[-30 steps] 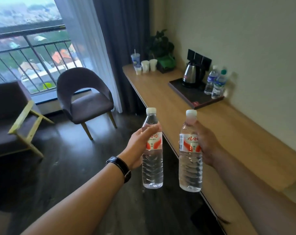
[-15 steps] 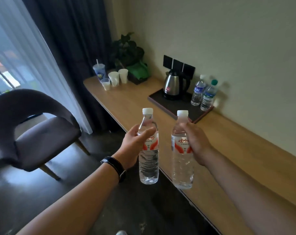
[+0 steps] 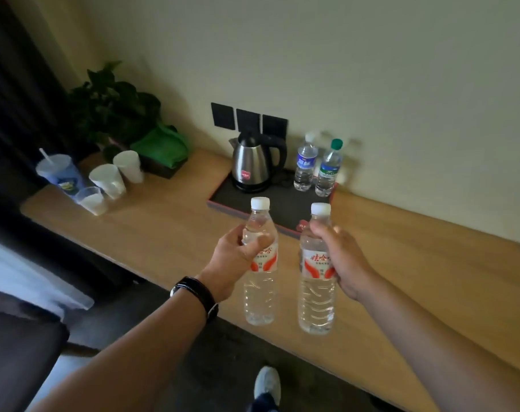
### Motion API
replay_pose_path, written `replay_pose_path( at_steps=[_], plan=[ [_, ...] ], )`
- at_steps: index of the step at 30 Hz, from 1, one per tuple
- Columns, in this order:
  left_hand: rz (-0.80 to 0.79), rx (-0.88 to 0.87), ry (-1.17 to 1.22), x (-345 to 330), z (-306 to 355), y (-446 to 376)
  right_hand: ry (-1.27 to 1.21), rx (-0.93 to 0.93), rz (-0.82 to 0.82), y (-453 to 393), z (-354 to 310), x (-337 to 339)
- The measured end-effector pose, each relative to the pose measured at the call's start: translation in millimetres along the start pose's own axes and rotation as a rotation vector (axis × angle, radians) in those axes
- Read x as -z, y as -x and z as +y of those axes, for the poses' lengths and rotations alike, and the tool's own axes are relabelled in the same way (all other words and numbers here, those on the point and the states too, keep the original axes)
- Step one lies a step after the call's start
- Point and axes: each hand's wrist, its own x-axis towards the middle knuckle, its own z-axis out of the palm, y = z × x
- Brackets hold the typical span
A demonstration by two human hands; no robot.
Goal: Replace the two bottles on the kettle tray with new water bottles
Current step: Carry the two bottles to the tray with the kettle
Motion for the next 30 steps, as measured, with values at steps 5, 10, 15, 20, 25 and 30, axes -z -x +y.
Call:
replay_pose_path(
  at_steps=[5, 10, 15, 20, 25, 30],
  plan=[
    [-0.1, -0.023, -0.12, 11.1, 0.5, -76.0, -0.027, 0.014, 0.049, -57.1, 16.9, -9.4],
    [-0.22, 0.029, -0.204, 20.9, 1.0, -137.4, 0.06, 0.036, 0.051, -95.8, 22.1, -19.0],
    [-0.389, 0.072, -0.237, 36.2, -2.6, -179.9, 0.157, 0.108, 0.074, -115.5, 30.4, -28.5],
    [-0.474, 0.041, -0.391, 48.3, -9.6, -209.4, 0.175, 0.171, 0.162, -119.7, 42.2, -43.2],
    [-0.531, -0.007, -0.515, 50.2, -12.8, -226.8, 0.08, 0.208, 0.248, -123.0, 47.5, -61.7],
    [-0.59, -0.05, -0.511, 54.0, -15.7, -234.2, 0.19, 0.272, 0.322, -122.0, 54.3, -64.7]
  ],
)
